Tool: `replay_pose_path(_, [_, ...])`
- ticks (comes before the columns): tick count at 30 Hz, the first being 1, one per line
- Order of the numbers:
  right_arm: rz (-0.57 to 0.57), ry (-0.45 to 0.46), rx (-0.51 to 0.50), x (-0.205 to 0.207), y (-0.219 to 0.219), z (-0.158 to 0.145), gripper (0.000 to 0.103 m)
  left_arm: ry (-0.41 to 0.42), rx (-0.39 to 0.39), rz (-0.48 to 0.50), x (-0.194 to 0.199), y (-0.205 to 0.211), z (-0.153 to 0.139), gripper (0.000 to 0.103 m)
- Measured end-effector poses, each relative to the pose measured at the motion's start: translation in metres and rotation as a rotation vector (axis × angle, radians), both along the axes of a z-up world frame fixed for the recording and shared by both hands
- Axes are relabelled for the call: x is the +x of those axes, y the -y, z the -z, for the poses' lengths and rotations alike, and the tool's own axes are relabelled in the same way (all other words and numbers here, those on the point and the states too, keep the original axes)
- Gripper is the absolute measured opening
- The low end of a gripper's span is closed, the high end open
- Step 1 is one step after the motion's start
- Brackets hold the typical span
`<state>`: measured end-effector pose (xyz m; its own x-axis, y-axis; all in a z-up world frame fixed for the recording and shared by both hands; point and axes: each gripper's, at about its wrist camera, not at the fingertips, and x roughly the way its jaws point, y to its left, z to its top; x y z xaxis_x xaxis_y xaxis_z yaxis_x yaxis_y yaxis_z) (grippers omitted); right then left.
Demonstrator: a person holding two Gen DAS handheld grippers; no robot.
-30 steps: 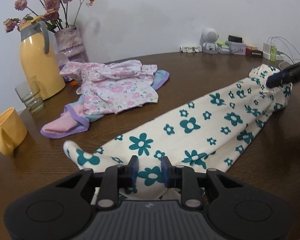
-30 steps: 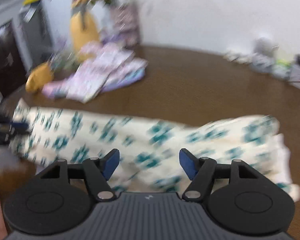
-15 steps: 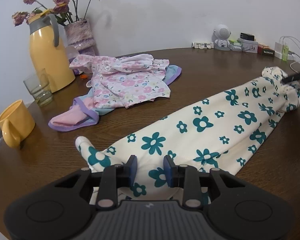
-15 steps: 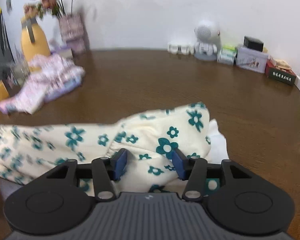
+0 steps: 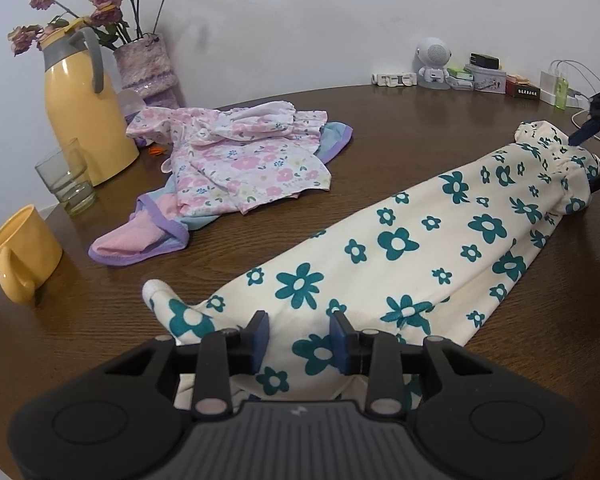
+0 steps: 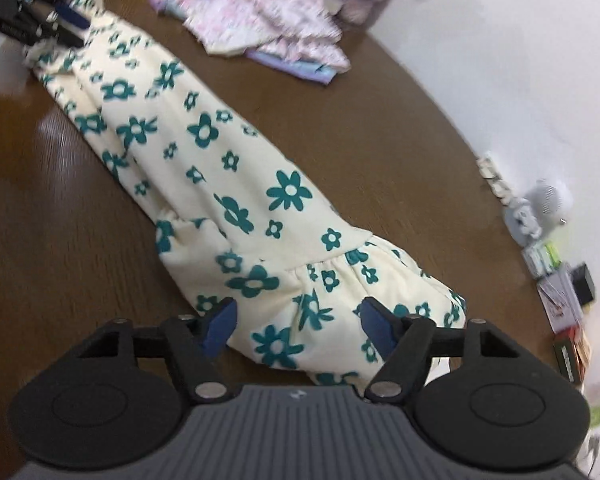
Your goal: Fold clothes
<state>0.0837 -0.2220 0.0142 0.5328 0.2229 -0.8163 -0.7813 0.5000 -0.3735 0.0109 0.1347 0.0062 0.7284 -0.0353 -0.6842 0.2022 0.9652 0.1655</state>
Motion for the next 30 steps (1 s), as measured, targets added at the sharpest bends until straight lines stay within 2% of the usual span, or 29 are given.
replay_pose_path(2, [-0.051, -0.027, -0.038, 0.007, -0.005, 0.002, 0.062, 0.001, -0.003, -0.001, 0.000, 0.000, 0.000, 0.032])
replay_pose_path(3, [-0.073, -0.038, -0.052, 0.009, -0.007, 0.003, 0.056, 0.002, -0.005, -0.002, 0.000, 0.000, 0.000, 0.032])
replay_pose_path(4, [-0.093, -0.046, -0.059, 0.008, -0.010, 0.003, 0.042, 0.002, -0.006, -0.002, -0.001, -0.001, 0.000, 0.032])
replay_pose_path(5, [-0.112, -0.054, -0.066, 0.008, -0.013, 0.003, 0.036, 0.003, -0.006, -0.002, -0.001, -0.001, 0.001, 0.032])
replay_pose_path(7, [-0.137, -0.043, -0.094, 0.007, -0.017, 0.002, 0.010, 0.004, -0.006, -0.001, -0.001, -0.001, 0.001, 0.032])
replay_pose_path(10, [-0.132, -0.006, -0.096, 0.008, -0.015, -0.007, 0.005, 0.003, -0.006, 0.003, -0.001, -0.001, 0.000, 0.032])
replay_pose_path(12, [-0.132, 0.070, -0.104, 0.005, -0.015, -0.017, 0.005, 0.003, -0.005, 0.006, -0.001, -0.001, 0.000, 0.032])
replay_pose_path(16, [-0.147, 0.382, -0.175, -0.010, -0.027, -0.021, 0.004, 0.006, -0.007, 0.004, -0.001, -0.001, 0.000, 0.033])
replay_pose_path(18, [-0.159, 0.477, -0.219, -0.015, -0.033, -0.010, 0.004, 0.010, -0.008, 0.003, -0.002, -0.001, 0.001, 0.033])
replay_pose_path(22, [-0.189, 0.394, -0.288, -0.027, -0.028, 0.025, 0.004, 0.012, -0.007, 0.008, -0.003, -0.001, 0.001, 0.033])
replay_pose_path(24, [-0.189, 0.326, -0.274, -0.032, -0.022, 0.031, 0.005, 0.013, -0.007, 0.010, -0.003, -0.001, 0.001, 0.033])
replay_pose_path(26, [-0.169, 0.263, -0.212, -0.033, -0.016, 0.022, 0.010, 0.013, -0.006, 0.012, -0.004, -0.001, 0.001, 0.033])
replay_pose_path(27, [-0.157, 0.233, -0.177, -0.033, -0.013, 0.016, 0.018, 0.014, -0.007, 0.014, -0.004, -0.001, 0.001, 0.033])
replay_pose_path(28, [-0.150, 0.199, -0.136, -0.033, -0.009, 0.008, 0.033, 0.014, -0.007, 0.015, -0.004, -0.002, 0.001, 0.033])
replay_pose_path(30, [-0.156, 0.130, -0.052, -0.033, -0.005, -0.009, 0.049, 0.012, -0.006, 0.018, -0.004, -0.002, 0.001, 0.033])
